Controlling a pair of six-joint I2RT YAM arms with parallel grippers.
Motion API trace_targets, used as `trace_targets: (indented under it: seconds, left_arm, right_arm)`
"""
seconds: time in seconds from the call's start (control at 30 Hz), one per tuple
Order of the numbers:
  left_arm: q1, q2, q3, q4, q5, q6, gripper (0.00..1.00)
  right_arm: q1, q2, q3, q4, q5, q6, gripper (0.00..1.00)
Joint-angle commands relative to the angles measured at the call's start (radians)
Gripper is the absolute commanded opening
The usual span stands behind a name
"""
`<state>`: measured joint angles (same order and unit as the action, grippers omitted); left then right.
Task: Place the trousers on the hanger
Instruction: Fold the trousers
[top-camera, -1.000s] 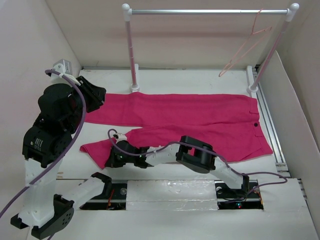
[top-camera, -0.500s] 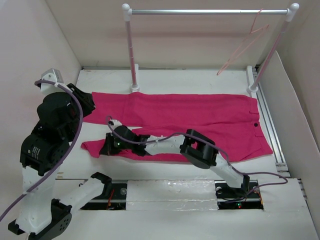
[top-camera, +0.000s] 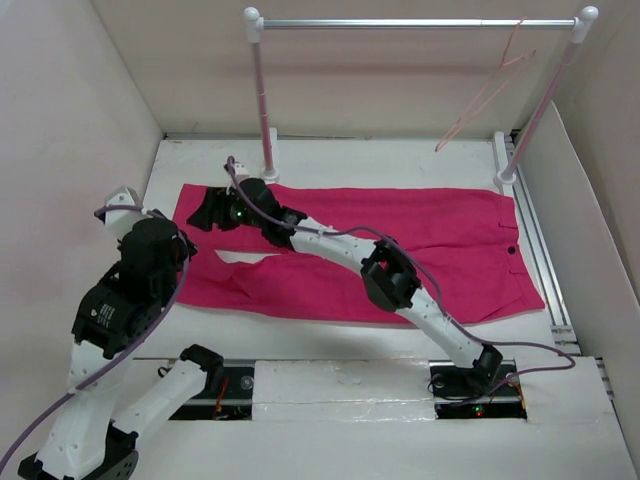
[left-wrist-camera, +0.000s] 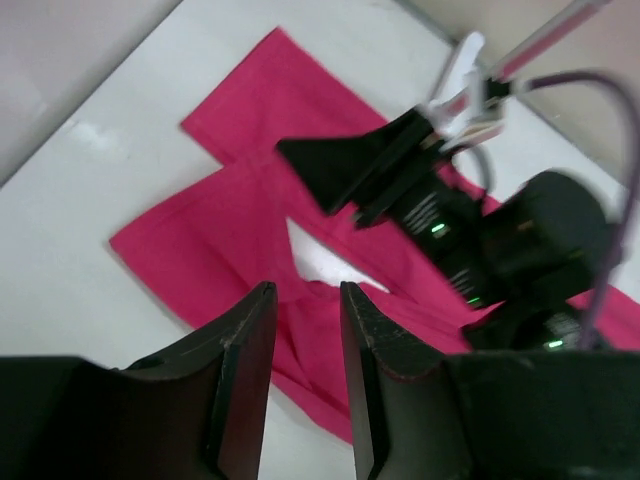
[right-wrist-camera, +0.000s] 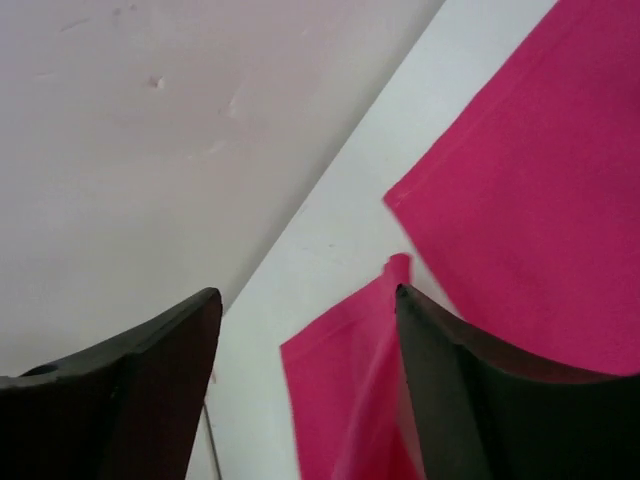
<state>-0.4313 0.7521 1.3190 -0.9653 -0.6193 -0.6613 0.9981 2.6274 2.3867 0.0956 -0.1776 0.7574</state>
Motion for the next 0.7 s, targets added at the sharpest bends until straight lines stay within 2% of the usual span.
trace_targets:
  seconds: [0.0,0.1,0.13,0.17,0.2,0.23,0.27,0.3,0.37,0.4,0.53,0.67]
  left_arm:
    - [-0.004,-0.048,-0.096,-0.030,-0.043,-0.127,0.28]
    - [-0.004,-0.071,-0.193,-0.039,0.016,-0.225,0.29]
    - [-0.004,-0.088,-0.270,-0.039,0.091,-0.275,0.31]
    - [-0.004,-0.088,-0.271,-0.039,0.092,-0.296,0.31]
    - [-0.004,-0.091,-0.305,-0.021,0.117,-0.322,0.32]
    - [-0.004,-0.094,-0.373,-0.020,0.166,-0.358,0.35]
    - [-0.004,-0.094,-0.407,-0.009,0.190,-0.389,0.37]
    - [-0.004,-0.094,-0.465,-0.007,0.207,-0.459,0.38]
    - [-0.004,-0.091,-0.506,-0.009,0.231,-0.532,0.38]
    - [-0.004,-0.095,-0.527,0.000,0.234,-0.559,0.38]
    - [-0.004,-0.164,-0.587,-0.003,0.219,-0.780,0.52]
    - [-0.004,-0.221,-0.688,0.048,0.208,-0.868,0.59]
  right_arm:
    - [-0.045,-0.018,0.085,-0.017,-0.109,-0.084,0.77]
    - [-0.079,-0.160,-0.056,-0.083,-0.108,-0.194,0.80]
    - [-0.090,-0.341,-0.205,-0.079,-0.071,-0.283,0.65]
    - [-0.090,-0.343,-0.292,-0.067,-0.071,-0.283,0.65]
    - [-0.101,-0.406,-0.379,-0.054,-0.063,-0.306,0.51]
    - [-0.101,-0.472,-0.468,-0.042,-0.063,-0.346,0.15]
    - [-0.110,-0.603,-0.556,-0.016,-0.065,-0.369,0.00]
    - [-0.110,-0.671,-0.713,-0.014,-0.060,-0.394,0.00]
    - [-0.098,-0.798,-0.840,-0.051,-0.036,-0.487,0.00]
    - [-0.098,-0.917,-0.956,-0.062,-0.033,-0.512,0.00]
    - [-0.075,-1.179,-1.202,-0.133,-0.022,-0.593,0.00]
    - [-0.075,-1.394,-1.391,-0.212,-0.025,-0.618,0.00]
